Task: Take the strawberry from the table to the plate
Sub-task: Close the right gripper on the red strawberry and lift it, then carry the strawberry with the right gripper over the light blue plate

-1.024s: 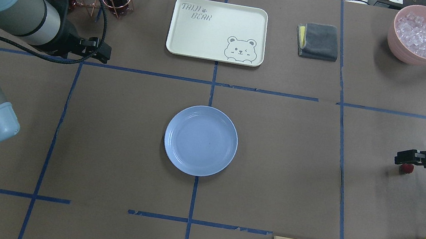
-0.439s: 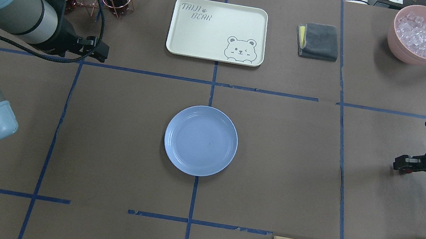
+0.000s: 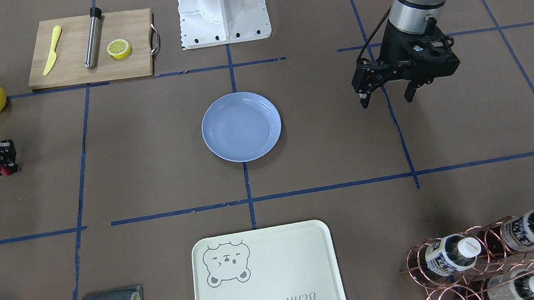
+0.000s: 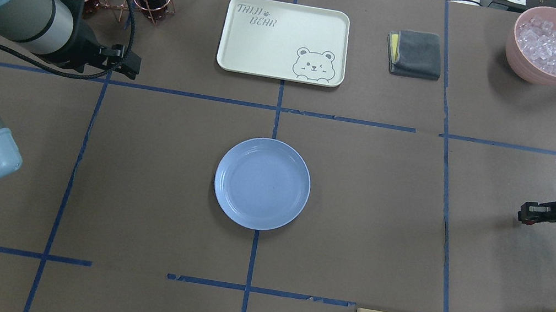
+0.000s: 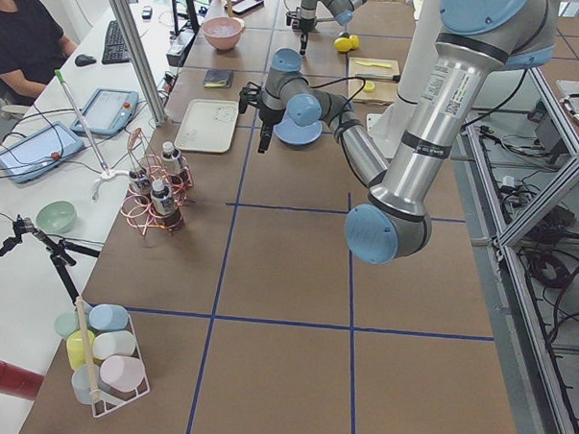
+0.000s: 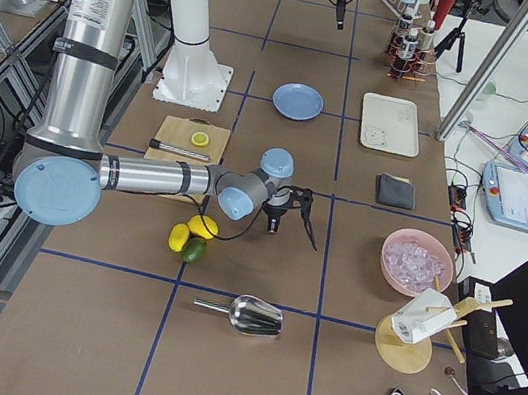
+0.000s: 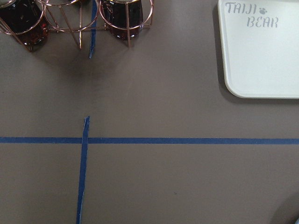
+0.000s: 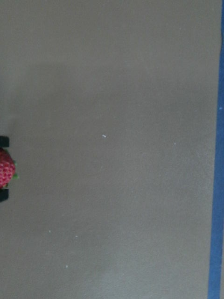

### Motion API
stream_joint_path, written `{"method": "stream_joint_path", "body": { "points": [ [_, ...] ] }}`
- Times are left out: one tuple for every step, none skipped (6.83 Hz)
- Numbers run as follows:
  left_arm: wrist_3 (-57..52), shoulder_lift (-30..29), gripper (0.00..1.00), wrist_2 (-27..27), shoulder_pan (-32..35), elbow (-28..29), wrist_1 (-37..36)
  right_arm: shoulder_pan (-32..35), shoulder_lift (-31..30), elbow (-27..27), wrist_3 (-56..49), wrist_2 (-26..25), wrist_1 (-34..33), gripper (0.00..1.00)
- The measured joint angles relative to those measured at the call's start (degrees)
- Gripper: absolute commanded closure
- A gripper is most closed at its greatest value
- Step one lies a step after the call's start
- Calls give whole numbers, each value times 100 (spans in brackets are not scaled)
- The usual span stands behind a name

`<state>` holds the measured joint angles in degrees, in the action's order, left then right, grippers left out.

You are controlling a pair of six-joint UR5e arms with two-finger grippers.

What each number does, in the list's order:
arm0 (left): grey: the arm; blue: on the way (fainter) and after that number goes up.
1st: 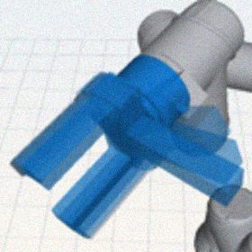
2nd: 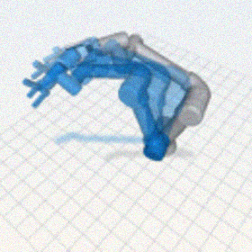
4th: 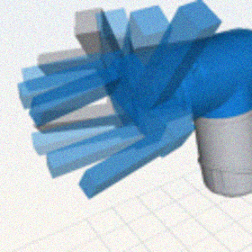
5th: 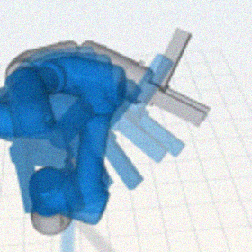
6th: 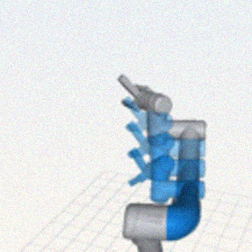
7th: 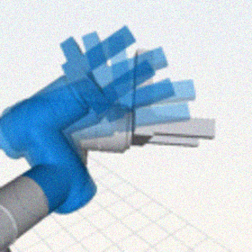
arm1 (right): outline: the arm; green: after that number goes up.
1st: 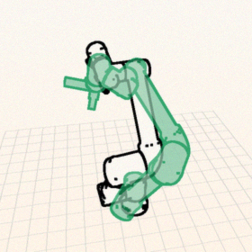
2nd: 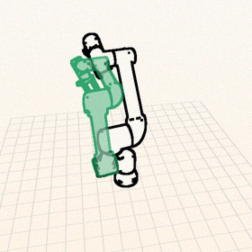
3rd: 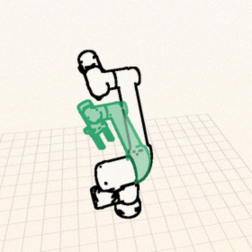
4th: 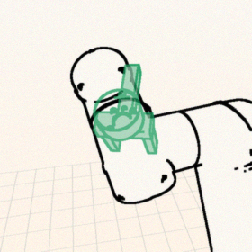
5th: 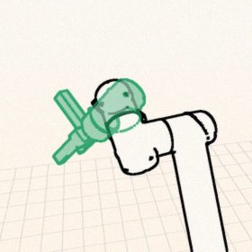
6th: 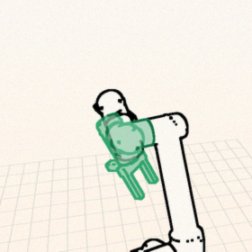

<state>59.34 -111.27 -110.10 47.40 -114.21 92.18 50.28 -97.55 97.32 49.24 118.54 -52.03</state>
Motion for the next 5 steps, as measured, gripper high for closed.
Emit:
{"method": "stream_joint_path", "body": {
  "points": [
    [-122, 34, 0, -95, 208, 0, -11, 53, 37, 108, 3, 24, -19, 100],
    [-435, 98, 0, -188, 433, 9, -31, 87, 172, 209, 24, 51, -112, 100],
    [-862, 203, 0, -244, 636, 30, -46, 105, 494, 286, 64, 65, -367, 100],
    [-1428, 387, 0, -288, 879, 58, -58, 93, 967, 352, 116, 83, -839, 100],
    [-2061, 562, 0, -359, 1190, 108, -84, 31, 1491, 393, 210, 119, -1381, 100]
  ]
}}
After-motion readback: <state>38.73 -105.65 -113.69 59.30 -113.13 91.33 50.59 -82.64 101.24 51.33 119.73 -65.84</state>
